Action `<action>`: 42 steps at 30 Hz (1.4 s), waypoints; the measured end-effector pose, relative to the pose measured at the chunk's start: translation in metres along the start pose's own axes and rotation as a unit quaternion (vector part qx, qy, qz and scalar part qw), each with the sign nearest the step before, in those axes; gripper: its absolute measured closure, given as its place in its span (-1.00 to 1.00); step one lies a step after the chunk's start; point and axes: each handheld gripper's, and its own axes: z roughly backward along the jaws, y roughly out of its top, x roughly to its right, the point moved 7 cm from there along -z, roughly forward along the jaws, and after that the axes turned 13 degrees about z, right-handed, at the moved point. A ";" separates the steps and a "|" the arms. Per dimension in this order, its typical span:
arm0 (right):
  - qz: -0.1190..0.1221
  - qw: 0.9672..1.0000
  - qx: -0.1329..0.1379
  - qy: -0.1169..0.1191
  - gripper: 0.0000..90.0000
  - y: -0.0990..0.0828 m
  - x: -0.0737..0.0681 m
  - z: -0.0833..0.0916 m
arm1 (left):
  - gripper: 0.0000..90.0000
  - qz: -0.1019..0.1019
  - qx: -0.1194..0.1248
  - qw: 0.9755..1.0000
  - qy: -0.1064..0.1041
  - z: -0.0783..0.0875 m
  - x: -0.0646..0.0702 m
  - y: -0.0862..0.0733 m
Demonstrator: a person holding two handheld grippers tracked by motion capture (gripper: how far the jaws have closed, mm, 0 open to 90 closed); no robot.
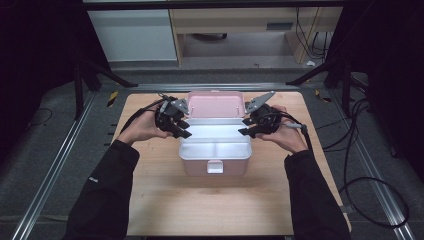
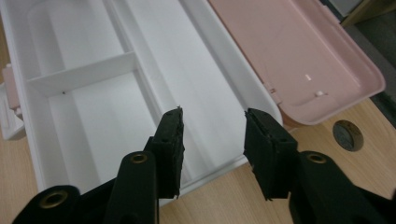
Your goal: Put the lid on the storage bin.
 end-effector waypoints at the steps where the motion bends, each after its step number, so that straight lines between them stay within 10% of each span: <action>1: 0.000 1.000 0.000 0.000 0.26 0.000 0.000 0.000 | 0.27 0.000 0.000 1.000 0.000 0.000 0.000 0.000; 8: -0.054 0.996 0.038 -0.056 0.06 -0.006 0.010 0.018 | 0.02 0.058 0.046 0.997 0.019 0.007 -0.007 -0.008; 13: -0.087 0.991 0.047 -0.088 0.00 -0.014 0.019 0.026 | -0.06 0.110 0.082 0.990 0.044 0.011 -0.022 -0.009; 28: -0.186 0.967 0.073 -0.159 -0.12 -0.034 0.066 0.009 | -0.13 0.233 0.180 0.948 0.119 -0.004 -0.085 0.006; 32: -0.203 0.963 0.079 -0.158 -0.07 -0.035 0.073 -0.003 | -0.15 0.251 0.181 0.943 0.125 -0.015 -0.093 0.010; 42: -0.230 0.957 0.087 -0.152 -0.09 -0.033 0.087 -0.039 | -0.22 0.267 0.171 0.938 0.138 -0.045 -0.109 0.010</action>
